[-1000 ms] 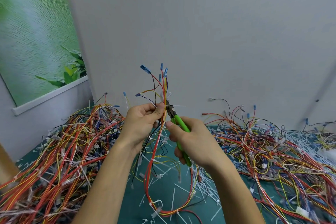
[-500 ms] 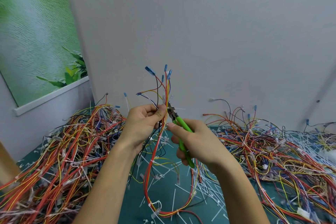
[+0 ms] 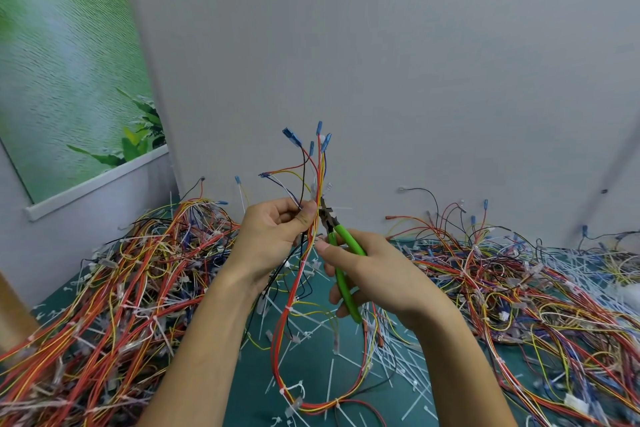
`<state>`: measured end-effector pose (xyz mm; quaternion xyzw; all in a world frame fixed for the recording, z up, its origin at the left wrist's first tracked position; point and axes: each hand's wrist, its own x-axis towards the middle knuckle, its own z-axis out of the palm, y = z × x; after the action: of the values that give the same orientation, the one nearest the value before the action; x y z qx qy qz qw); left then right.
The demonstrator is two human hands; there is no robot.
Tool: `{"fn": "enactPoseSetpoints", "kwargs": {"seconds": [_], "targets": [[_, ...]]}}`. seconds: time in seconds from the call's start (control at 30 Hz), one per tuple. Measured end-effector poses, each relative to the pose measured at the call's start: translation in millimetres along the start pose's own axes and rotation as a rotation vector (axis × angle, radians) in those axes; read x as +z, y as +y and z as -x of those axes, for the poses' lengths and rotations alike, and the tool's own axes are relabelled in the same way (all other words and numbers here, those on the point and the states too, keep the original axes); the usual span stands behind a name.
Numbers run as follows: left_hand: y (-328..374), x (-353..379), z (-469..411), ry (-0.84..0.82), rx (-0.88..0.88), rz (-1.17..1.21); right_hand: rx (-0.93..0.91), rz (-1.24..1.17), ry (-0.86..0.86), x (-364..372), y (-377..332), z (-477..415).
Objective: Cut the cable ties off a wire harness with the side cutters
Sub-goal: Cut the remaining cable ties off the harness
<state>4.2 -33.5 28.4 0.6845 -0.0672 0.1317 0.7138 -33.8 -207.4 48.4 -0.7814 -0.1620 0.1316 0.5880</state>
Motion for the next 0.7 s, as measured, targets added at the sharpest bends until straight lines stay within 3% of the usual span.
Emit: {"fn": "enactPoseSetpoints", "kwargs": {"seconds": [0.43,0.7], "targets": [[1.9,0.0,1.1,-0.003,-0.006,0.027,-0.059,0.015,0.080,-0.7,3.7,-0.3],[0.8,0.3,-0.2,0.010,-0.008,0.049,-0.008,-0.088,0.012,2.3,-0.9,0.6]]}}
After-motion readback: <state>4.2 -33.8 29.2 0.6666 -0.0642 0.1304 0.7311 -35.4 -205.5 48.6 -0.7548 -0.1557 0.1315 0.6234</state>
